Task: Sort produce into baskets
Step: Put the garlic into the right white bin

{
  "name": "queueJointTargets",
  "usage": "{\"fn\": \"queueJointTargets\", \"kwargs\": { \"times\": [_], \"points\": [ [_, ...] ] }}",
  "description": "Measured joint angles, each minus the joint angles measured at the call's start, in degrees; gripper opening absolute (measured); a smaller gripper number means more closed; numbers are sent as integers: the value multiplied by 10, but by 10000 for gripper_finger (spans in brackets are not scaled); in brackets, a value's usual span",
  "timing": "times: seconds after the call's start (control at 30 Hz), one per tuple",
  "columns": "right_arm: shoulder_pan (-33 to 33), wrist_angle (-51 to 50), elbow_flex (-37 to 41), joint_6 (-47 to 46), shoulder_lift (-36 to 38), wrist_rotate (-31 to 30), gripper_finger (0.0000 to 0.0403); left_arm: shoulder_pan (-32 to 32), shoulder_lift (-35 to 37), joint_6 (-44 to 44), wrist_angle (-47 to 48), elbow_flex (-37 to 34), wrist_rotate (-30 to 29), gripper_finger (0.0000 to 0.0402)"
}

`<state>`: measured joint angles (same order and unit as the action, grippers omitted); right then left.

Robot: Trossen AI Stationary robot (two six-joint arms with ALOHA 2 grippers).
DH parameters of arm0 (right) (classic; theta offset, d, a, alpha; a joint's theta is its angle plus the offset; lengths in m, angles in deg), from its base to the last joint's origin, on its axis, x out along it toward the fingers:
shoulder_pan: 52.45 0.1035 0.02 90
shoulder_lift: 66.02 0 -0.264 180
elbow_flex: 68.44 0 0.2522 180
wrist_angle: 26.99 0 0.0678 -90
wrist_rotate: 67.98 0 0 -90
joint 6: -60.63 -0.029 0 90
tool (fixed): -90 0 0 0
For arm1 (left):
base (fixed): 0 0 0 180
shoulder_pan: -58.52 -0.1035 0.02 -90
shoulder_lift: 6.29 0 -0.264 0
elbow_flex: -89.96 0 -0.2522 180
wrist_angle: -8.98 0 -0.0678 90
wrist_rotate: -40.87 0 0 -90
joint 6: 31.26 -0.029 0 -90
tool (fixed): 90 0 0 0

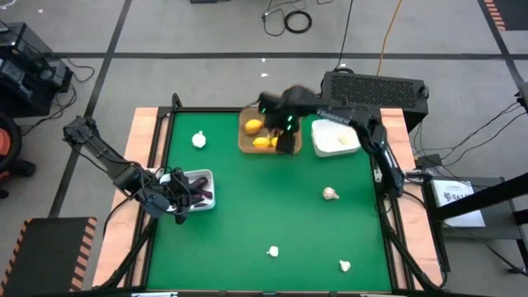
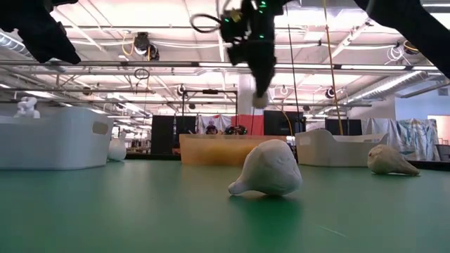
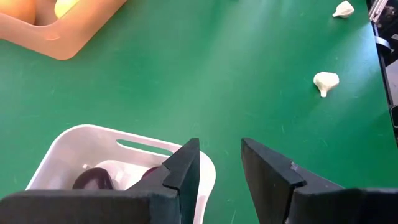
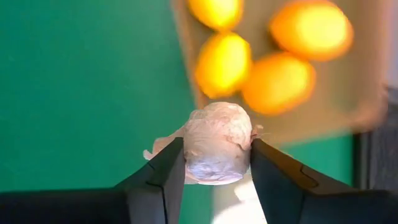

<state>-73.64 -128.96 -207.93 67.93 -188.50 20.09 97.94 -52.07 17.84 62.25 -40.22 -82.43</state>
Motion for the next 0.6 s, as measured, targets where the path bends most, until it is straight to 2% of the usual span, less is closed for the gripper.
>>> {"fn": "queueJointTargets", "kwargs": {
  "times": [0.13,0.3,0.4,0.6],
  "points": [
    [-68,-17,7,-21,23,0,155,0,0,0,0,0,0,125],
    [-148,-17,58,-32,69,1,155,0,0,0,0,0,0,125],
    [-189,-9,117,-46,100,0,155,0,0,-3,0,0,0,125],
    [-238,37,284,-51,177,0,155,0,0,-11,5,0,-3,125]
  ]
}}
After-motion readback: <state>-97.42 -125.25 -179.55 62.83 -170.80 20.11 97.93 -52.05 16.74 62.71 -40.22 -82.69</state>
